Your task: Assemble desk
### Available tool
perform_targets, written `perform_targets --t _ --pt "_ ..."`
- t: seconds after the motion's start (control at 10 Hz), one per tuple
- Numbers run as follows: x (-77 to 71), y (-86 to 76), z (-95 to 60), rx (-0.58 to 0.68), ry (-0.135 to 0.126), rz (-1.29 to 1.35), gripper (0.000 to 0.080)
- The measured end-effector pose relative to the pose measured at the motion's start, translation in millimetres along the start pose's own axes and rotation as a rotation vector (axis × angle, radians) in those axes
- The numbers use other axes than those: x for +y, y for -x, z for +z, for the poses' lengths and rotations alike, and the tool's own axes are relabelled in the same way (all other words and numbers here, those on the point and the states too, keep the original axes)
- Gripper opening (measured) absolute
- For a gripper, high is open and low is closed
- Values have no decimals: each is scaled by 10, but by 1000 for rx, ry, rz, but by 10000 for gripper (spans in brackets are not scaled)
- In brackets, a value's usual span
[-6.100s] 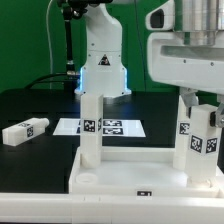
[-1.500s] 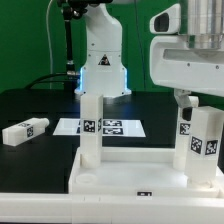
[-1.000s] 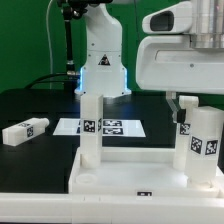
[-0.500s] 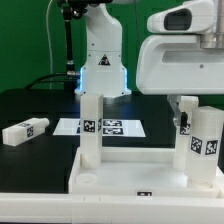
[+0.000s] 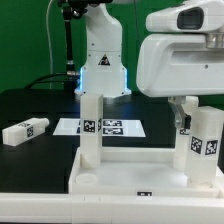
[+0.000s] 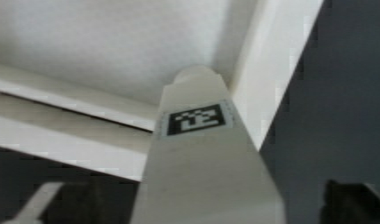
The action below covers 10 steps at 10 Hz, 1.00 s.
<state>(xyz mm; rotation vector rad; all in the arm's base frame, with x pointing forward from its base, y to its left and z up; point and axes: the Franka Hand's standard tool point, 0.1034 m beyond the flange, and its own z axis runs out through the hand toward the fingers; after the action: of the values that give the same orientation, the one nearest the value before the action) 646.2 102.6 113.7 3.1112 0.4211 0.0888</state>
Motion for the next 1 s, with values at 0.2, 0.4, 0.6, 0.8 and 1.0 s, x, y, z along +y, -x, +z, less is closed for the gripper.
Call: perform_targets --t 0.2,0.4,0.6,0.8,1.0 --pt "2 0 -1 0 0 6 305" --pt "1 0 -1 0 0 19 288" --pt "2 0 -1 0 0 34 288" --pt "2 -1 -3 1 -2 216 288" --pt "12 3 5 5 -3 392 288"
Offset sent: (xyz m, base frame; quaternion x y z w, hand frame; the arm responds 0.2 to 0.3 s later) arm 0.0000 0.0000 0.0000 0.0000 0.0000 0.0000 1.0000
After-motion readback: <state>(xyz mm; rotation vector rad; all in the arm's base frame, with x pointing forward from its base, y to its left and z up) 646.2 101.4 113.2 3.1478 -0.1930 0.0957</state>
